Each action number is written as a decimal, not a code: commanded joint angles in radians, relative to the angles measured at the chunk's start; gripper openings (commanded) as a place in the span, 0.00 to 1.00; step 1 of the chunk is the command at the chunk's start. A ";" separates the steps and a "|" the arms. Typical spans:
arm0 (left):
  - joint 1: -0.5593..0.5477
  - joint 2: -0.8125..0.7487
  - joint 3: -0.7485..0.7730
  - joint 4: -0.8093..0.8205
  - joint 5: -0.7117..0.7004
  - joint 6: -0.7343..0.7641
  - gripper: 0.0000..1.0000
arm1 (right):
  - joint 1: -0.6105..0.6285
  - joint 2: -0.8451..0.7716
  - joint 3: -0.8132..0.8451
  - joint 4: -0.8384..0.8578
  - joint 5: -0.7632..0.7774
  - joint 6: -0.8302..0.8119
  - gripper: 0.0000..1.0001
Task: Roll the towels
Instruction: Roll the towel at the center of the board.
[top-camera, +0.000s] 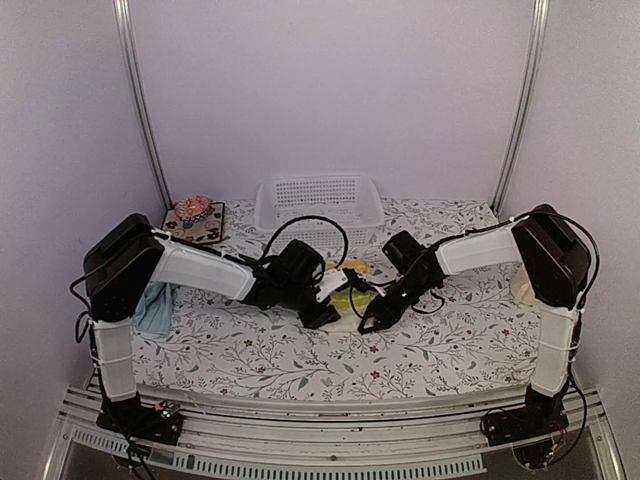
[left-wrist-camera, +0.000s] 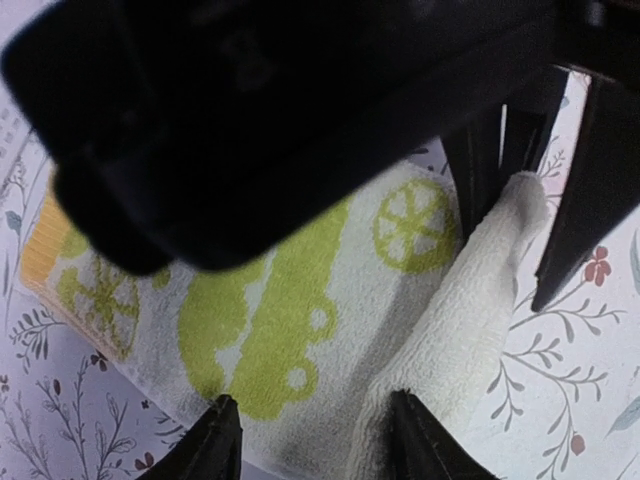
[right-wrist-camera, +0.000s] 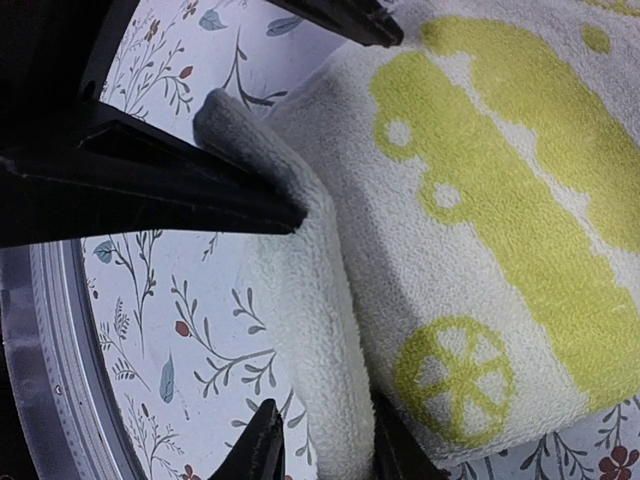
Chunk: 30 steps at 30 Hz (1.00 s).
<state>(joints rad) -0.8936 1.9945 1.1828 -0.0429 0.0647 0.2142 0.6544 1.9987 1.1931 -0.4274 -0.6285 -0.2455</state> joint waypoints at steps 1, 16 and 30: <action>0.005 0.051 0.024 -0.038 -0.023 -0.021 0.52 | -0.012 0.007 0.001 -0.018 0.100 -0.017 0.36; 0.008 0.083 0.022 -0.093 -0.033 -0.038 0.45 | -0.049 -0.107 -0.050 0.037 0.164 -0.020 0.52; 0.020 0.120 0.089 -0.109 -0.021 -0.064 0.41 | -0.056 -0.175 -0.126 0.121 0.282 -0.037 0.53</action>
<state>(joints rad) -0.8879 2.0647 1.2583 -0.0906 0.0582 0.1623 0.6071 1.9011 1.1236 -0.3737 -0.4278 -0.2527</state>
